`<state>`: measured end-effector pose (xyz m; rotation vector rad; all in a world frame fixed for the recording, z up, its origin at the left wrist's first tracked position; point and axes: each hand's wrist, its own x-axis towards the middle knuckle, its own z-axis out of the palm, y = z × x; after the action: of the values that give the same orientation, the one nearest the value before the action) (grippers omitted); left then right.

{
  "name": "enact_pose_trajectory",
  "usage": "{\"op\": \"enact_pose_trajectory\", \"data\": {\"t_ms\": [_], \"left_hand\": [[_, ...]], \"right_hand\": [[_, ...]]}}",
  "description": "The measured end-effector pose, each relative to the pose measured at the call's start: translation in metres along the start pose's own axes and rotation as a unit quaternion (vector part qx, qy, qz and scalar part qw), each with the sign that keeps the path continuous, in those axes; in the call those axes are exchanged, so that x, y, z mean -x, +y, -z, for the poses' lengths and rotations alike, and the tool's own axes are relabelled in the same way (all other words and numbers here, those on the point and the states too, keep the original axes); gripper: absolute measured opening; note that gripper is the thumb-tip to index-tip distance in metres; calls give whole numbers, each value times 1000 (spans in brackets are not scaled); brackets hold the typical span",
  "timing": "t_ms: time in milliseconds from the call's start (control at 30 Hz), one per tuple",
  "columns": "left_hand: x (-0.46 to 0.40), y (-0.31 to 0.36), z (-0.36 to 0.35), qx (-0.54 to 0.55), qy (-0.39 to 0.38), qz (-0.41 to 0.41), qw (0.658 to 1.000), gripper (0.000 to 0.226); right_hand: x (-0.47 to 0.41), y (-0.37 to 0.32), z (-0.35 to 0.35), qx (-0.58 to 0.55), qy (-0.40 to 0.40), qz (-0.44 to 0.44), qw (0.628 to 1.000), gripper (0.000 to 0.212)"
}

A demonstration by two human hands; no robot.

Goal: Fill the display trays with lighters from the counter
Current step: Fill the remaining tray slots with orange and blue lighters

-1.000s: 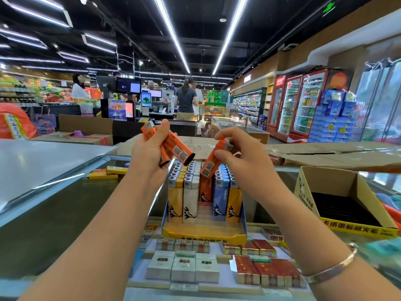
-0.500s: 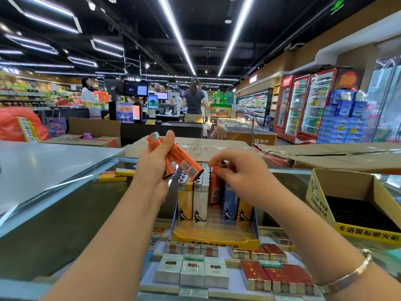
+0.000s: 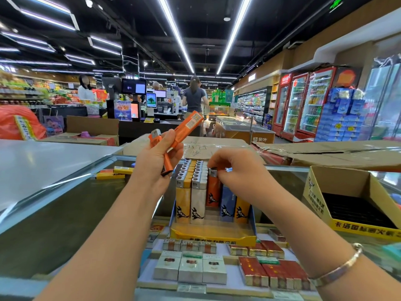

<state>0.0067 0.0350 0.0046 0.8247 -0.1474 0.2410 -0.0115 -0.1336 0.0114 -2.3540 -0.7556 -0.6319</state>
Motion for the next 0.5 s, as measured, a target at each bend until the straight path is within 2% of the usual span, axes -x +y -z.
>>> {"op": "enact_pose_trajectory", "data": {"t_ms": [300, 433, 500], "left_hand": [[2, 3, -2, -19, -48, 2, 999, 16], [4, 4, -3, -79, -81, -21, 993, 23], [5, 3, -5, -149, -87, -52, 984, 21]], "right_hand": [[-2, 0, -5, 91, -9, -8, 996, 25], [-2, 2, -2, 134, -38, -1, 990, 23], [-1, 2, -2, 115, 19, 20, 993, 20]]}}
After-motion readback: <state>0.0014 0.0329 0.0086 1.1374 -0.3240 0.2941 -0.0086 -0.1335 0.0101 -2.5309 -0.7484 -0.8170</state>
